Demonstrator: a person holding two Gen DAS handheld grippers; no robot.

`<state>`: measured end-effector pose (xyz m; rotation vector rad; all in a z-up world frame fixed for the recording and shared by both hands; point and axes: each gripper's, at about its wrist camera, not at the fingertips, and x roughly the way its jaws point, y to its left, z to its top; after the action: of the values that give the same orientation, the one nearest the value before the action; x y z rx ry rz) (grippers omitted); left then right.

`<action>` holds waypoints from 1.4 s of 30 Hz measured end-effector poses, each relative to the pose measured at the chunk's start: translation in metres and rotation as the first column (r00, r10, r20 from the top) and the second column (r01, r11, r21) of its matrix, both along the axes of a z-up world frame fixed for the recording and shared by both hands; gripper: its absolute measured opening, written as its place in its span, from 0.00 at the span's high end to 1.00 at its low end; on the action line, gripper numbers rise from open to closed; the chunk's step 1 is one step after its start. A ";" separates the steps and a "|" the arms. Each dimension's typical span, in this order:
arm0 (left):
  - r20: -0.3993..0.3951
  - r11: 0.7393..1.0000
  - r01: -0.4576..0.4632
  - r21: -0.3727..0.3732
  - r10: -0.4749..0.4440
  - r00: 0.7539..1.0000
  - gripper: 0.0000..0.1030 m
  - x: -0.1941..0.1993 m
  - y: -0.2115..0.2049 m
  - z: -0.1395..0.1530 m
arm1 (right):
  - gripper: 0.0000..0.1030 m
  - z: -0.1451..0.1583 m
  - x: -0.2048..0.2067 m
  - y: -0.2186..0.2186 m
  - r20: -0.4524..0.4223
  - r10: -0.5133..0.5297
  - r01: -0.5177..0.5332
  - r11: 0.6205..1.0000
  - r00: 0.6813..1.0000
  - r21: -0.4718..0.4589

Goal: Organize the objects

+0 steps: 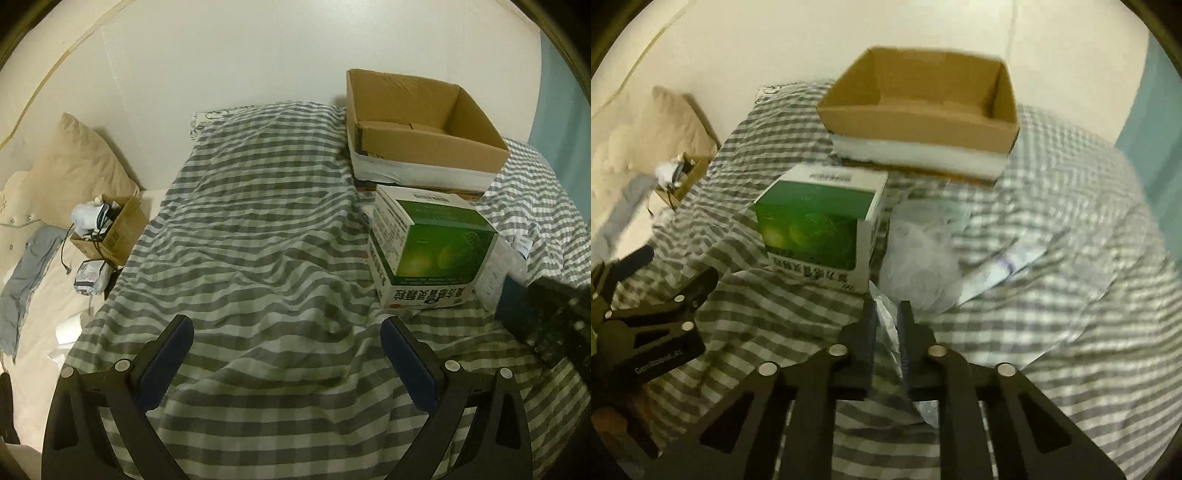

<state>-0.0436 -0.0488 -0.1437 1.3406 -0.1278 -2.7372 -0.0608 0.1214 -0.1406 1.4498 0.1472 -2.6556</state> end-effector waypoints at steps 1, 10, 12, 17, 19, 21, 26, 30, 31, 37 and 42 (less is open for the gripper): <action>0.002 1.000 0.005 -0.005 -0.005 1.000 0.00 -0.001 0.003 -0.001 | 0.95 0.003 0.001 -0.001 -0.017 0.005 -0.004 1.000 1.000 0.030; -0.041 0.995 0.100 -0.019 -0.101 0.994 0.00 -0.010 0.041 -0.006 | 0.99 0.039 0.001 0.024 -0.121 -0.041 0.041 0.999 0.992 -0.009; -0.038 0.992 0.125 -0.006 -0.125 0.991 0.00 -0.014 0.051 -0.008 | 0.99 0.049 -0.001 0.035 -0.137 -0.068 0.063 0.997 0.988 -0.040; -0.063 0.988 0.154 0.009 -0.153 0.986 0.00 -0.022 0.068 -0.008 | 0.99 0.054 -0.007 0.061 -0.135 -0.141 0.128 0.987 0.981 -0.100; -0.068 0.987 0.159 0.014 -0.158 0.985 0.00 -0.026 0.074 -0.008 | 0.99 0.051 -0.008 0.068 -0.130 -0.161 0.147 0.983 0.978 -0.107; -0.071 0.986 0.166 0.014 -0.164 0.984 0.00 -0.031 0.082 -0.009 | 0.99 0.048 -0.010 0.074 -0.122 -0.174 0.161 0.981 0.977 -0.112; -0.084 0.984 0.173 0.035 -0.170 0.982 0.00 -0.044 0.093 -0.009 | 0.99 0.045 -0.014 0.082 -0.116 -0.192 0.180 0.978 0.975 -0.109; -0.087 0.983 0.174 0.058 -0.168 0.982 0.00 -0.051 0.098 -0.011 | 0.99 0.042 -0.016 0.084 -0.112 -0.199 0.188 0.977 0.974 -0.100; -0.086 0.983 0.173 0.061 -0.168 0.982 0.00 -0.053 0.100 -0.012 | 0.99 0.041 -0.017 0.084 -0.109 -0.200 0.189 0.977 0.974 -0.100; -0.079 0.983 0.174 0.062 -0.169 0.982 0.00 -0.062 0.106 -0.016 | 0.99 0.035 -0.018 0.087 -0.096 -0.206 0.196 0.975 0.974 -0.101; -0.079 0.983 0.151 0.103 -0.143 0.987 0.00 -0.068 0.099 -0.017 | 0.99 0.032 -0.019 0.089 -0.082 -0.209 0.200 0.974 0.974 -0.111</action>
<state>-0.1117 0.0506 -0.1606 1.3070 -0.0766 -2.9506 -0.0795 0.2104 -0.1089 1.3787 -0.1366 -2.8470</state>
